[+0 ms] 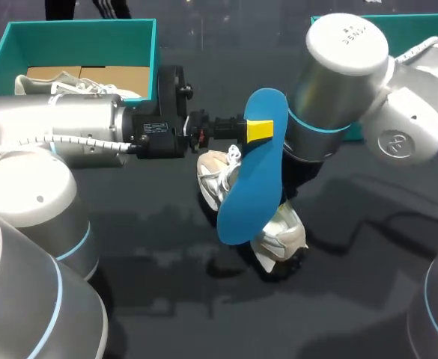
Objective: Take the shoe out of the shoebox, open the shoe tongue, remove and reinsert the insole, then place the shoe into the shoebox
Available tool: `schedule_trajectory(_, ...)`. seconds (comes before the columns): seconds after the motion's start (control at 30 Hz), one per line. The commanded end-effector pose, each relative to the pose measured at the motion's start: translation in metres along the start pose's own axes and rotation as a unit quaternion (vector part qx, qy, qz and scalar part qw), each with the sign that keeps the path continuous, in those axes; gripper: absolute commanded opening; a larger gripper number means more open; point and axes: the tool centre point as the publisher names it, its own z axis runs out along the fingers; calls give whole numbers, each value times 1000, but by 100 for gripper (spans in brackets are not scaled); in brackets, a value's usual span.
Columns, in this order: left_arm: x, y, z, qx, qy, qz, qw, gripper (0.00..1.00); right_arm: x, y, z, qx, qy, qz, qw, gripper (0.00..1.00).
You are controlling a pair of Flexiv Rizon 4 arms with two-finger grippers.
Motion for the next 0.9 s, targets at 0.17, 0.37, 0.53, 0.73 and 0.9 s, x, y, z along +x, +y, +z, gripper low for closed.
schedule_trajectory(0.17, 0, 1, 0, 2, 0, 0, 1000, 0, 4, -3, -4, -4, -19, 47, 999, 0)
schedule_trajectory(0.37, 0, 1, 0, 2, 0, 0, 1000, 0, 2, -2, 5, -18, -8, 84, 996, 0)
schedule_trajectory(0.53, 0, 1, 0, 2, 0, 0, 1000, 0, -1, -7, 9, -40, 4, 134, 990, 0)
schedule_trajectory(0.73, 0, 1, 0, 2, 0, 0, 1000, 0, -1, -10, 10, -47, 8, 163, 985, 0)
schedule_trajectory(0.9, 0, 1, 0, 2, 0, 0, 1000, 0, -2, -11, 9, -50, 11, 175, 983, 0)
